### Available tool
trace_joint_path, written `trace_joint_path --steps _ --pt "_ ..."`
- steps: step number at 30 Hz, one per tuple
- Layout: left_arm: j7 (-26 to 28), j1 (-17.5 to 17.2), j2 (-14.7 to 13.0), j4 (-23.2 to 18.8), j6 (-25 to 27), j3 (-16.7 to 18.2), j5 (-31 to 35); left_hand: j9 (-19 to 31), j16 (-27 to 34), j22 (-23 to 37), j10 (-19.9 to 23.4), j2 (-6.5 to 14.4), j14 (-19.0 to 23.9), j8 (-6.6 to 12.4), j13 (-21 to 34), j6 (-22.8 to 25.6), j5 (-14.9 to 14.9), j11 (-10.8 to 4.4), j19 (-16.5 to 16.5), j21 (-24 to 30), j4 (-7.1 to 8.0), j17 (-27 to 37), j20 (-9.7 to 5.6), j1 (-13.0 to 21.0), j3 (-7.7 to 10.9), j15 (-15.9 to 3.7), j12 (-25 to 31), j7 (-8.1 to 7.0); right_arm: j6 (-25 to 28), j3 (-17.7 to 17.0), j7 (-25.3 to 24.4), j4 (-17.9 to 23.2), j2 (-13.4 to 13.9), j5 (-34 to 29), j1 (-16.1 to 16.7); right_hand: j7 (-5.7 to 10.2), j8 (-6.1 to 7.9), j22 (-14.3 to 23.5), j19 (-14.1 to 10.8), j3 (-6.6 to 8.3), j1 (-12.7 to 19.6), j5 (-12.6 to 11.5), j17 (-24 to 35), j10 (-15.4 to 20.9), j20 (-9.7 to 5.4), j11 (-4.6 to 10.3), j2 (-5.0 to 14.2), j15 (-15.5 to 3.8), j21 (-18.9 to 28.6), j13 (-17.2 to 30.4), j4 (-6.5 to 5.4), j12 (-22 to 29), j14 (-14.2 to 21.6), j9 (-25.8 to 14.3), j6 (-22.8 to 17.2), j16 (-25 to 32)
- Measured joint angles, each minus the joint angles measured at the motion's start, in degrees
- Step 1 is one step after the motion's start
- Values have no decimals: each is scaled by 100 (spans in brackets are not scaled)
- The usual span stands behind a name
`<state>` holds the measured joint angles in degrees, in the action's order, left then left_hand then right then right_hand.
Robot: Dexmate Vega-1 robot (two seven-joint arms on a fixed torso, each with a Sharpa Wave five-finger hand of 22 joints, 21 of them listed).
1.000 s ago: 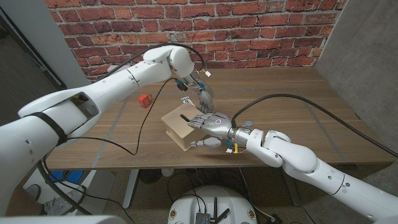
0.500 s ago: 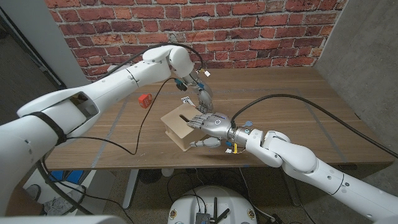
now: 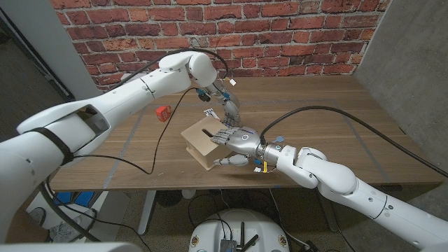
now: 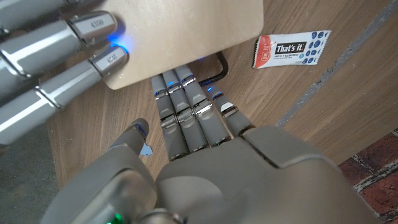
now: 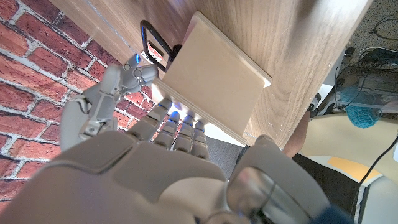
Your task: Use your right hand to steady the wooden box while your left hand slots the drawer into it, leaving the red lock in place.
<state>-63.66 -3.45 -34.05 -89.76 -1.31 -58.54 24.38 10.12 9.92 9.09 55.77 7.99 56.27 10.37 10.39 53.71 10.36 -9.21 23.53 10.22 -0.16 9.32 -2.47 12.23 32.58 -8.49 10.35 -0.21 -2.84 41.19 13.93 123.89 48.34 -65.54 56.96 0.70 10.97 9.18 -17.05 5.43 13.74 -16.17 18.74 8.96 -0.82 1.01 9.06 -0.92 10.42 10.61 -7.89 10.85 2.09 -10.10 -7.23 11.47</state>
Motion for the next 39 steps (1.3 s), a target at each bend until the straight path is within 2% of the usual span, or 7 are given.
trace_joint_path --steps 8,13,16,39 --pt "89 0 29 41 -35 13 37 0 0 0 -62 -12 -88 0 0 -77 0 -1 -29 0 16 0 -29 -12 48 37 0 16 0 -7 -26 1 14 2 16 0 -14 0 17 0 0 0 0 0 1 0 0 0 -10 -7 0 1 0 3 1 0" --pt "181 0 44 63 -60 35 66 0 0 0 -184 -44 -164 -21 0 -155 0 42 -61 0 -18 0 2 -43 82 61 0 51 1 -14 -39 6 25 2 19 -1 7 1 20 0 0 0 0 0 0 0 0 0 -10 -10 0 19 0 13 2 0" --pt "235 0 46 64 -67 37 80 0 0 0 -190 -53 -187 -21 1 -202 0 38 -61 0 -47 -6 2 -53 111 59 0 15 1 -16 -40 8 31 2 19 -9 7 1 21 0 0 0 0 0 1 0 0 0 -11 -10 0 19 0 12 11 0" --pt "736 -126 46 -4 -149 219 115 -1 -50 0 -522 -75 -463 -21 -24 -434 0 55 -123 0 -175 -26 0 -75 238 154 -44 5 15 -94 -129 74 56 -32 42 -11 4 4 8 0 0 0 0 -1 -12 0 0 0 -19 -5 0 19 0 8 -11 0"
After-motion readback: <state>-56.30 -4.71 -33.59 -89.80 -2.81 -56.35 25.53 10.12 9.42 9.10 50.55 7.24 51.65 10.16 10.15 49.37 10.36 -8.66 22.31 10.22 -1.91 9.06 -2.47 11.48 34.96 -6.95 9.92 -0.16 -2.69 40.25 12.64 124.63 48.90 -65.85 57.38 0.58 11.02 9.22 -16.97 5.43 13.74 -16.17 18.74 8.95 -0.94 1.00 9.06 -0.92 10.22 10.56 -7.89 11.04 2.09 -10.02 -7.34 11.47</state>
